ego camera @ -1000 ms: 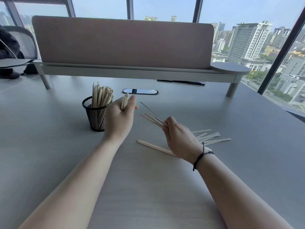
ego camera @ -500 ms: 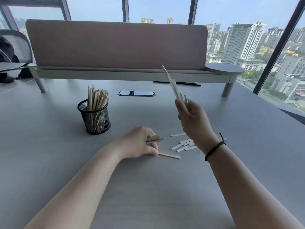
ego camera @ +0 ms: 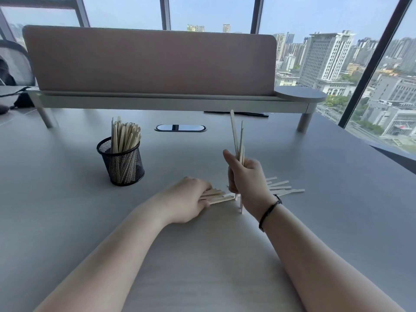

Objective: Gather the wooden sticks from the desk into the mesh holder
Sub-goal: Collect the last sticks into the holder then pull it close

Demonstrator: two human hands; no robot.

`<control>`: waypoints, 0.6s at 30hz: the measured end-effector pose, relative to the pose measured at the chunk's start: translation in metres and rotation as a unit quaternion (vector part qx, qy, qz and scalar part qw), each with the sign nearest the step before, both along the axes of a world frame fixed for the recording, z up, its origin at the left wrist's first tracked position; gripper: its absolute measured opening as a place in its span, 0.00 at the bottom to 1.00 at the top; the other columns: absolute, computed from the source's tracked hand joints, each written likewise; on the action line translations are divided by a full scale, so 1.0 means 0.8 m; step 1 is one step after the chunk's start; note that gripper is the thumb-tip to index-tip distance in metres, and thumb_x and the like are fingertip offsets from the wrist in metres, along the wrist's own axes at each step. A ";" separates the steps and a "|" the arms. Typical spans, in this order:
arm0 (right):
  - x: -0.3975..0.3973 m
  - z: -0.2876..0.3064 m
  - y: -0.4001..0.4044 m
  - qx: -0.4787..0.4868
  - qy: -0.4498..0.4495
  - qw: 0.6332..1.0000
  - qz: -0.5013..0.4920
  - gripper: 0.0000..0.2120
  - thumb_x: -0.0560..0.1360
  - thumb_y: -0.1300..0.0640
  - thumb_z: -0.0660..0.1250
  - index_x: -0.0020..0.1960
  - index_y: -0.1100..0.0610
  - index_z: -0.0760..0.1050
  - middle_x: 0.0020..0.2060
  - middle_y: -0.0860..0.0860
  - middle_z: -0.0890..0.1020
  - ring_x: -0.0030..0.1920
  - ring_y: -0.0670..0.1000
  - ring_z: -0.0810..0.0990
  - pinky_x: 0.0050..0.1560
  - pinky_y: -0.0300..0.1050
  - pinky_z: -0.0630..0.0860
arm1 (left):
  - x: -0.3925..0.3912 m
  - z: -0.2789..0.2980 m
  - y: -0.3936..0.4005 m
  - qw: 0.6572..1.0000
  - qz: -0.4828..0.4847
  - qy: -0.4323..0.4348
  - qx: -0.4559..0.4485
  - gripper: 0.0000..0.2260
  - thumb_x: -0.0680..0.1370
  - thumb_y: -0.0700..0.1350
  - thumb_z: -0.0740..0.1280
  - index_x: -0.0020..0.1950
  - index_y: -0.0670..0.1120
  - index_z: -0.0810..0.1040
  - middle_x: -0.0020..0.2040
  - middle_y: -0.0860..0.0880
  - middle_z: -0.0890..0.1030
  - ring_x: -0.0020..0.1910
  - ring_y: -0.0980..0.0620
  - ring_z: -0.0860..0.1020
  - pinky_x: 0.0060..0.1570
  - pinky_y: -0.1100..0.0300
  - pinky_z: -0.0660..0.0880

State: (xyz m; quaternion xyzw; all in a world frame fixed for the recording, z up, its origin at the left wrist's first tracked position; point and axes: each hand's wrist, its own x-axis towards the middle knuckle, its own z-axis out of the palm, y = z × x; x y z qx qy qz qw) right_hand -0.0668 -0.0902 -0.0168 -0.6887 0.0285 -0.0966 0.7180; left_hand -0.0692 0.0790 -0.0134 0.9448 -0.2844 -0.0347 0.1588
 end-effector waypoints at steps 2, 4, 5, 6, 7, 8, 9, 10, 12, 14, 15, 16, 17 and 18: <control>-0.001 0.000 0.000 0.008 -0.006 1.000 -0.006 0.22 0.77 0.47 0.69 0.32 0.57 0.64 0.25 0.52 0.65 0.25 0.51 0.62 0.27 0.42 0.61 | -0.001 -0.001 0.000 1.000 -0.005 -0.007 0.030 0.06 0.82 0.47 0.64 0.54 0.47 0.78 0.51 0.46 0.80 0.51 0.44 0.78 0.51 0.53 0.75; -0.002 0.000 0.001 -0.021 -0.021 0.999 -0.014 0.22 0.78 0.47 0.69 0.33 0.60 0.69 0.25 0.56 0.69 0.26 0.52 0.68 0.29 0.41 0.67 | -0.002 -0.001 -0.001 0.999 -0.008 -0.011 0.045 0.06 0.81 0.44 0.62 0.50 0.46 0.77 0.48 0.46 0.79 0.48 0.43 0.78 0.48 0.51 0.76; -0.003 -0.001 0.002 -0.035 -0.027 0.999 -0.019 0.23 0.78 0.46 0.68 0.32 0.61 0.70 0.25 0.57 0.70 0.26 0.52 0.69 0.30 0.41 0.68 | -0.001 -0.001 -0.002 0.999 -0.006 -0.011 0.049 0.05 0.80 0.43 0.61 0.48 0.45 0.77 0.46 0.45 0.78 0.45 0.43 0.78 0.45 0.51 0.76; -0.003 -0.002 0.002 -0.042 -0.030 0.998 -0.026 0.24 0.78 0.46 0.67 0.32 0.62 0.71 0.25 0.57 0.71 0.26 0.51 0.70 0.30 0.40 0.69 | -0.002 0.000 -0.004 0.998 -0.003 -0.013 0.053 0.04 0.78 0.42 0.62 0.47 0.45 0.76 0.45 0.45 0.77 0.43 0.43 0.78 0.41 0.52 0.75; -0.003 -0.002 0.001 -0.045 -0.031 0.998 -0.033 0.24 0.79 0.46 0.67 0.31 0.62 0.71 0.24 0.56 0.72 0.26 0.51 0.71 0.30 0.40 0.69 | -0.003 0.001 -0.005 0.998 0.000 -0.018 0.058 0.04 0.77 0.42 0.62 0.46 0.44 0.75 0.44 0.45 0.77 0.42 0.43 0.77 0.38 0.53 0.72; -0.002 -0.002 0.001 -0.044 -0.033 0.998 -0.037 0.24 0.79 0.47 0.67 0.30 0.61 0.70 0.23 0.55 0.71 0.26 0.51 0.71 0.30 0.40 0.70 | -0.003 0.001 -0.007 0.998 0.002 -0.023 0.062 0.03 0.76 0.42 0.62 0.45 0.44 0.75 0.44 0.44 0.77 0.42 0.43 0.77 0.37 0.54 0.70; -0.002 -0.002 0.000 -0.038 -0.037 0.998 -0.037 0.25 0.79 0.47 0.67 0.30 0.61 0.69 0.22 0.54 0.71 0.25 0.51 0.70 0.30 0.40 0.70 | -0.004 0.001 -0.008 0.998 0.004 -0.027 0.063 0.03 0.76 0.42 0.62 0.44 0.43 0.75 0.44 0.44 0.77 0.42 0.42 0.77 0.36 0.54 0.69; -0.002 -0.002 -0.001 -0.027 -0.041 0.998 -0.033 0.25 0.79 0.48 0.67 0.29 0.60 0.67 0.22 0.53 0.70 0.25 0.51 0.70 0.29 0.41 0.70 | -0.003 0.000 -0.008 0.998 0.007 -0.028 0.063 0.04 0.76 0.42 0.63 0.44 0.43 0.75 0.44 0.44 0.77 0.43 0.42 0.77 0.37 0.54 0.70; -0.003 0.001 -0.001 0.010 -0.044 0.999 -0.016 0.26 0.80 0.48 0.65 0.27 0.57 0.65 0.21 0.51 0.67 0.23 0.52 0.66 0.27 0.43 0.68 | -0.002 -0.001 -0.005 0.998 0.015 -0.024 0.057 0.05 0.77 0.45 0.63 0.44 0.44 0.75 0.43 0.45 0.77 0.43 0.42 0.77 0.39 0.53 0.73; -0.003 0.006 -0.001 0.056 -0.037 0.998 -0.004 0.27 0.81 0.47 0.64 0.27 0.55 0.63 0.22 0.51 0.63 0.22 0.50 0.61 0.25 0.41 0.61 | 0.002 -0.003 0.001 0.998 0.028 -0.014 0.049 0.07 0.78 0.48 0.63 0.42 0.47 0.73 0.43 0.47 0.77 0.43 0.44 0.77 0.43 0.51 0.77; -0.004 0.011 -0.004 0.069 -0.038 0.997 -0.006 0.27 0.81 0.46 0.63 0.26 0.54 0.62 0.23 0.51 0.61 0.23 0.50 0.58 0.25 0.40 0.59 | 0.003 -0.004 0.004 0.998 0.034 -0.013 0.050 0.07 0.78 0.50 0.63 0.42 0.49 0.73 0.44 0.49 0.77 0.44 0.44 0.78 0.45 0.50 0.78; -0.003 0.017 -0.010 0.067 -0.045 0.997 -0.014 0.27 0.81 0.45 0.63 0.26 0.54 0.61 0.23 0.51 0.60 0.23 0.49 0.57 0.26 0.40 0.57 | 0.004 -0.004 0.007 0.998 0.037 -0.015 0.055 0.08 0.79 0.51 0.63 0.43 0.50 0.73 0.45 0.50 0.77 0.46 0.44 0.78 0.48 0.49 0.78; -0.003 0.023 -0.019 0.047 -0.059 0.997 -0.026 0.27 0.80 0.45 0.63 0.26 0.53 0.61 0.23 0.51 0.60 0.23 0.49 0.57 0.26 0.40 0.56 | 0.005 -0.004 0.009 0.997 0.039 -0.019 0.061 0.08 0.80 0.52 0.62 0.44 0.51 0.73 0.47 0.50 0.78 0.48 0.45 0.78 0.49 0.49 0.78; -0.002 0.029 -0.030 0.004 -0.076 0.996 -0.041 0.27 0.80 0.45 0.64 0.26 0.54 0.62 0.22 0.52 0.61 0.22 0.50 0.58 0.26 0.40 0.57 | 0.005 -0.003 0.010 0.997 0.041 -0.023 0.066 0.08 0.81 0.53 0.61 0.45 0.51 0.73 0.49 0.51 0.78 0.50 0.45 0.78 0.50 0.50 0.77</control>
